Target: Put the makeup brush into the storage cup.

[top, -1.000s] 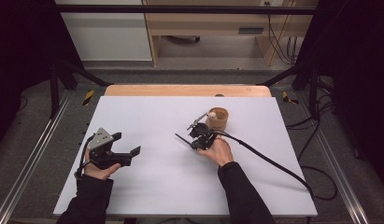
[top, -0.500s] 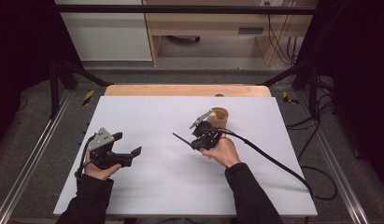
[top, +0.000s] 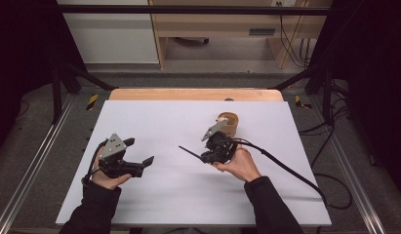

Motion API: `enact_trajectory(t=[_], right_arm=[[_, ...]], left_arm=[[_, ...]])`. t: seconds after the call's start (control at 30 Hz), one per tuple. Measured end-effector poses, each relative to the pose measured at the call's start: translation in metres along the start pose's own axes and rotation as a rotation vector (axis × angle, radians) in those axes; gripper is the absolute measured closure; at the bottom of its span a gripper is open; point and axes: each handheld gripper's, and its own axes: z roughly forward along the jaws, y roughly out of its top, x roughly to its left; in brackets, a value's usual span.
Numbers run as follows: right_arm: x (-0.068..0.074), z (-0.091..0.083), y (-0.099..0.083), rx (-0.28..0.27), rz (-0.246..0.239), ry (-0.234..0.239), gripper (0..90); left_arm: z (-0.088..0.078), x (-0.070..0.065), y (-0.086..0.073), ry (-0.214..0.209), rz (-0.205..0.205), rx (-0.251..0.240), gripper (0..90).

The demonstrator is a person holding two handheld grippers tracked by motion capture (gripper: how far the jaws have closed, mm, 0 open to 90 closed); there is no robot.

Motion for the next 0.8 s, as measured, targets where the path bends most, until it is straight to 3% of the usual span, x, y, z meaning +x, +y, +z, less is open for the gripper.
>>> enact_trajectory(t=[0.43, 0.8], right_arm=[[0.006, -0.005, -0.004, 0.018, -0.017, 0.029, 83.2], [0.01, -0.005, -0.006, 0.03, -0.034, 0.046, 83.2]], left_arm=[[0.016, -0.017, 0.011, -0.054, 0.102, 0.061, 5.7], [0.036, -0.038, 0.026, -0.085, 0.219, 0.133, 5.5]])
